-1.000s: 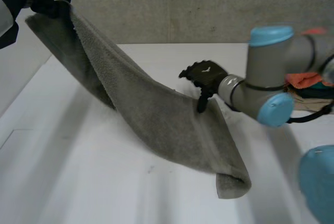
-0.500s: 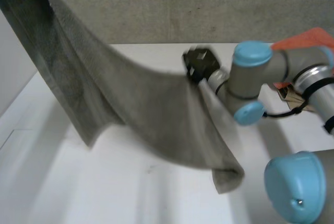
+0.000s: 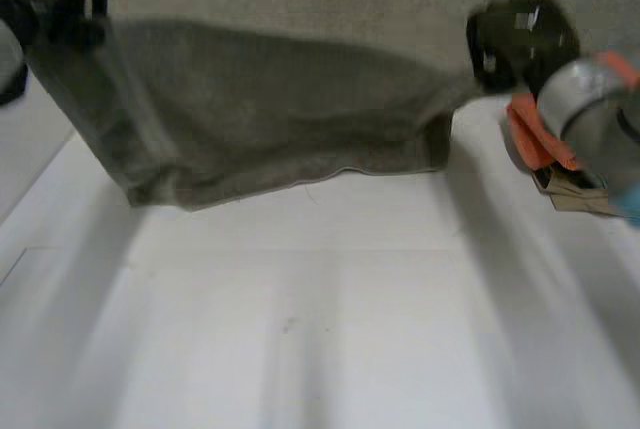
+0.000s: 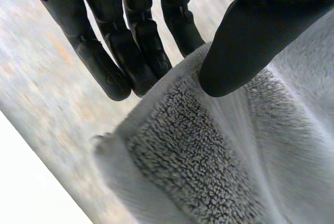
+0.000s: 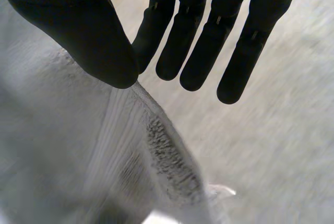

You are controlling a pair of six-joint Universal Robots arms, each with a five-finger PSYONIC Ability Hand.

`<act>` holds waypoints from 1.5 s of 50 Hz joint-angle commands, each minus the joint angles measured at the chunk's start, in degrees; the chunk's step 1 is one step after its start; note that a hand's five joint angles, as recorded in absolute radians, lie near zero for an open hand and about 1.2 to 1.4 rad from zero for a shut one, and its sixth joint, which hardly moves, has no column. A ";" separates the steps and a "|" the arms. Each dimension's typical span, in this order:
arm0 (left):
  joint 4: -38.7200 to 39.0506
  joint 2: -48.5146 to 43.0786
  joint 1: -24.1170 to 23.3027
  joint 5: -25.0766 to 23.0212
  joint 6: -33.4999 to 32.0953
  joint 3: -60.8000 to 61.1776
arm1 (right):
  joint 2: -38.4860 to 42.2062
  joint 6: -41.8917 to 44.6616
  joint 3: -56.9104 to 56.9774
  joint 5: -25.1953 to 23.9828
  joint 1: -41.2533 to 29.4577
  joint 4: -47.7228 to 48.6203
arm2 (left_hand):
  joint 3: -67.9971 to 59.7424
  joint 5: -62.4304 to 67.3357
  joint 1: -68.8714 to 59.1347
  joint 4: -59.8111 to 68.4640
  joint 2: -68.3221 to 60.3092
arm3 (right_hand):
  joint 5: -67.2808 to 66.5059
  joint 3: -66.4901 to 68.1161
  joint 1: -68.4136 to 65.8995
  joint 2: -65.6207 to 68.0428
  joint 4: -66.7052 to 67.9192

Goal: Fold the laundry.

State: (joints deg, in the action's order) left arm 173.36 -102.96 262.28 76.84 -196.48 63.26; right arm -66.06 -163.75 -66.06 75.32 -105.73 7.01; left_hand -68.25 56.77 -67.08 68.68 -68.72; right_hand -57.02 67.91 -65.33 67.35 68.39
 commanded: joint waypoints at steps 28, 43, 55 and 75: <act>4.36 -16.05 5.08 -3.89 -10.60 12.95 | 7.09 6.43 -21.47 -2.98 2.46 -5.34 | -11.75 13.23 -12.92 11.32 -11.28 | 41.54 -42.43 39.85 -41.88 -42.92; -8.65 -21.75 0.69 3.75 -3.65 -10.43 | 16.13 -3.16 -16.12 5.80 -4.93 1.17 | -11.75 13.23 -12.92 11.32 -11.28 | 31.30 -32.19 29.61 -31.63 -32.67; -10.41 -22.46 0.69 3.75 -3.65 -11.49 | 17.63 -2.28 -11.81 8.88 -3.35 2.75 | -11.75 13.23 -12.92 11.32 -11.28 | 6.22 -7.11 4.53 -6.55 -7.59; -13.74 -15.61 3.76 -2.13 -9.53 2.39 | 10.53 18.17 -12.50 6.68 -0.18 -11.73 | -11.75 13.23 -12.92 11.32 -11.28 | -12.98 12.09 -14.67 12.65 11.61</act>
State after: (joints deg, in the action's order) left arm 163.62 -121.77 265.01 77.76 -201.69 60.01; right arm -48.97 -158.02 -75.94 83.22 -106.92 6.33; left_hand -68.25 56.77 -67.08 68.68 -68.72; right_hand -56.72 67.73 -65.33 67.28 68.36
